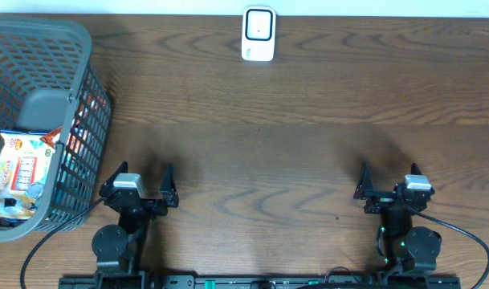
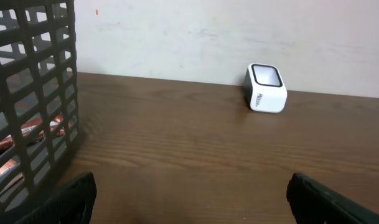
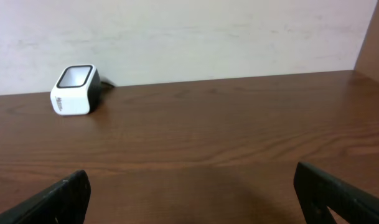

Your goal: Scan the item barcode

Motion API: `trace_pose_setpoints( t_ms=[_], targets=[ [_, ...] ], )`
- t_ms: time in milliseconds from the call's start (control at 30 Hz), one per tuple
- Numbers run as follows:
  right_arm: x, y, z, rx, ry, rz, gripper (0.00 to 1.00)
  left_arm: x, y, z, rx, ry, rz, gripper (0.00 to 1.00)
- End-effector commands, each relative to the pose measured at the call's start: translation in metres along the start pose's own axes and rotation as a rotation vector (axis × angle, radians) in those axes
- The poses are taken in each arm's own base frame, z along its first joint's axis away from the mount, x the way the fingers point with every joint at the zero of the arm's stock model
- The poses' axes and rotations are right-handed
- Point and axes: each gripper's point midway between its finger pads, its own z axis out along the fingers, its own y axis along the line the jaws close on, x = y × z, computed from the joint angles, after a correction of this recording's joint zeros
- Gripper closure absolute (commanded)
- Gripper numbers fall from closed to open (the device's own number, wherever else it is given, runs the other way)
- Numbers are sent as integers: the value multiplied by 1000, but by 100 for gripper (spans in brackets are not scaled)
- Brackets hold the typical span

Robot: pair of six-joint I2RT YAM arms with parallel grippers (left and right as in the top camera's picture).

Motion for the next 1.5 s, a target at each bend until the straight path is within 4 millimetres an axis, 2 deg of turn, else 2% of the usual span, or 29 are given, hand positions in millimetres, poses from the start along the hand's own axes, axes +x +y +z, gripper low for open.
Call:
trace_pose_setpoints(
  t_ms=[0, 833, 1000, 1167, 1367, 1467],
  targets=[
    [1, -2, 0, 10, 1, -12, 1, 14, 2, 1, -6, 37, 4, 2],
    [1, -2, 0, 10, 1, -12, 1, 11, 1, 1, -4, 30, -14, 2],
    [1, -2, 0, 10, 1, -12, 1, -16, -5, -5, 15, -24, -28, 2],
    [1, -2, 0, 10, 2, -12, 1, -54, -30, -15, 135, -76, -14, 2],
    [1, -2, 0, 10, 1, -12, 1, -86, -37, -18, 140, -1, -44, 2],
    [1, -2, 0, 10, 1, -12, 1, -108, -40, -16, 134, 45, -53, 2]
  ],
)
